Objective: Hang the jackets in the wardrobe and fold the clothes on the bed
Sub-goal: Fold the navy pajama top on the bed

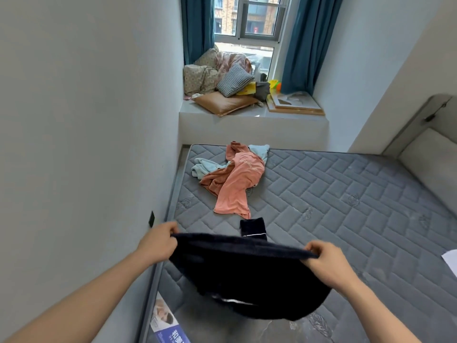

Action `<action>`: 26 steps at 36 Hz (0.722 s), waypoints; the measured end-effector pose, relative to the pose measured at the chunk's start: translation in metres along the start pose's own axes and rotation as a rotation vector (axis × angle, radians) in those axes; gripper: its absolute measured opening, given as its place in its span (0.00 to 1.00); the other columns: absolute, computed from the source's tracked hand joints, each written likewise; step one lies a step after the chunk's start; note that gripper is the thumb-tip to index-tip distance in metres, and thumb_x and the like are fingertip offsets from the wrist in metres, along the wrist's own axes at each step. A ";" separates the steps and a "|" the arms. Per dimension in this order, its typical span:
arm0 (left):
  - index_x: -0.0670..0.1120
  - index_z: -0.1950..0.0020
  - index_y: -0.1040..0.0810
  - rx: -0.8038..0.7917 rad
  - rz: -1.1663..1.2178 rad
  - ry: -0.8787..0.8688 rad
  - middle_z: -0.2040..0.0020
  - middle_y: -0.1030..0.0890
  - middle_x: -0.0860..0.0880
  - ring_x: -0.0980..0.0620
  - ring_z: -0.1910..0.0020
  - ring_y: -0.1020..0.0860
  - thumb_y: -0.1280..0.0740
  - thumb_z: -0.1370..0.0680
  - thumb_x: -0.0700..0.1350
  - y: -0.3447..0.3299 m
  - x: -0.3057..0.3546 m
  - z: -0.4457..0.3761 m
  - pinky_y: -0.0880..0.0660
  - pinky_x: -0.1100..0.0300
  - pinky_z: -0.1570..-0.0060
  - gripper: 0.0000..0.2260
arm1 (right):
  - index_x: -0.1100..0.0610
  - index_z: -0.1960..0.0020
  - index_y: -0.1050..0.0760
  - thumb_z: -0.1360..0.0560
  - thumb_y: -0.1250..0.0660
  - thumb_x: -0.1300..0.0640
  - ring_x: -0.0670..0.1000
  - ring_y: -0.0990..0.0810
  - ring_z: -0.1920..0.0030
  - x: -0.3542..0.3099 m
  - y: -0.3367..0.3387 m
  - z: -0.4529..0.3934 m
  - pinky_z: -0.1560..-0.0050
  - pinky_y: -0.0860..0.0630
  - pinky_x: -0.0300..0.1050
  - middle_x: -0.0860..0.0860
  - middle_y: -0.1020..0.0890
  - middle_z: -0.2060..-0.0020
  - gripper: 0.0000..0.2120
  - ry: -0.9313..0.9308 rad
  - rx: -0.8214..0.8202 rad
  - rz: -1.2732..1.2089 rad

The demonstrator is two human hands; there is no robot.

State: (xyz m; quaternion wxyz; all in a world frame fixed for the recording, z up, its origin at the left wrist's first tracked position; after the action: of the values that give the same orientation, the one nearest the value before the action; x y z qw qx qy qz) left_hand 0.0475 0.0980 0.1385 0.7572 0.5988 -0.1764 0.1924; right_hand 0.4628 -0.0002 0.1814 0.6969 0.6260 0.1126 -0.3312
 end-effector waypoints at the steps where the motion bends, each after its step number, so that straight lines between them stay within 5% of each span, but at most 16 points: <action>1: 0.49 0.63 0.26 -0.045 0.045 0.034 0.64 0.21 0.51 0.46 0.59 0.23 0.38 0.30 0.34 -0.015 -0.008 0.004 0.31 0.57 0.62 0.10 | 0.54 0.65 0.23 0.32 0.29 0.62 0.44 0.23 0.68 0.017 -0.012 0.006 0.68 0.30 0.35 0.46 0.21 0.74 0.06 -0.060 -0.089 0.050; 6: 0.46 0.68 0.30 -0.251 0.138 0.150 0.72 0.25 0.51 0.47 0.66 0.26 0.40 0.29 0.38 -0.076 -0.046 0.034 0.33 0.57 0.66 0.08 | 0.53 0.65 0.27 0.31 0.39 0.64 0.49 0.20 0.56 0.089 -0.058 0.055 0.64 0.31 0.30 0.45 0.21 0.67 0.09 -0.348 -0.387 0.198; 8: 0.47 0.68 0.28 -0.333 0.117 0.173 0.72 0.25 0.53 0.50 0.68 0.27 0.42 0.32 0.44 -0.092 -0.056 0.047 0.33 0.58 0.67 0.06 | 0.51 0.57 0.22 0.29 0.38 0.62 0.47 0.18 0.47 0.105 -0.072 0.076 0.52 0.28 0.35 0.49 0.17 0.54 0.09 -0.416 -0.401 0.199; 11: 0.48 0.68 0.29 -0.430 0.060 0.211 0.71 0.24 0.54 0.52 0.68 0.26 0.42 0.29 0.45 -0.113 -0.073 0.063 0.33 0.59 0.67 0.08 | 0.58 0.48 0.22 0.22 0.39 0.59 0.50 0.20 0.39 0.121 -0.084 0.093 0.47 0.29 0.35 0.55 0.18 0.42 0.08 -0.496 -0.405 0.182; 14: 0.48 0.62 0.24 -0.490 0.029 0.295 0.62 0.19 0.51 0.51 0.62 0.22 0.42 0.23 0.41 -0.130 -0.093 0.074 0.31 0.60 0.64 0.11 | 0.61 0.29 0.28 0.16 0.42 0.58 0.53 0.28 0.27 0.139 -0.094 0.095 0.32 0.35 0.37 0.58 0.27 0.27 0.18 -0.525 -0.398 0.143; 20: 0.47 0.43 0.22 -0.535 0.390 0.572 0.54 0.18 0.43 0.45 0.68 0.16 0.46 0.17 0.42 -0.135 -0.088 0.083 0.23 0.57 0.71 0.13 | 0.62 0.26 0.30 0.18 0.42 0.58 0.53 0.26 0.29 0.146 -0.094 0.074 0.33 0.32 0.39 0.59 0.27 0.27 0.22 -0.646 -0.377 0.045; 24: 0.45 0.39 0.27 -0.411 0.653 0.624 0.48 0.19 0.40 0.40 0.61 0.15 0.46 0.15 0.44 -0.114 -0.048 0.051 0.19 0.55 0.70 0.10 | 0.68 0.46 0.21 0.28 0.37 0.62 0.61 0.16 0.55 0.132 -0.079 0.034 0.64 0.22 0.49 0.65 0.17 0.56 0.14 -0.671 -0.318 -0.107; 26: 0.41 0.38 0.27 -0.302 0.702 0.573 0.52 0.20 0.37 0.41 0.63 0.19 0.46 0.14 0.43 -0.091 -0.022 0.021 0.19 0.57 0.73 0.11 | 0.71 0.47 0.21 0.27 0.37 0.68 0.62 0.16 0.57 0.117 -0.061 0.005 0.62 0.20 0.54 0.69 0.16 0.56 0.12 -0.628 -0.211 -0.174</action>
State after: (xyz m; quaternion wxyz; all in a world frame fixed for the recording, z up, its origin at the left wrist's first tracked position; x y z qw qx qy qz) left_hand 0.0731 0.0568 0.0555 0.7431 0.3092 -0.1780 0.5661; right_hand 0.5134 -0.0419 0.0668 0.7276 0.4062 -0.0210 -0.5524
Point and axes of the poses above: each hand's wrist, its own z-axis away from the middle knuckle, its own y-axis out of the back of the hand, x = y × z, the point moved 1 cm from there along -z, towards the middle knuckle
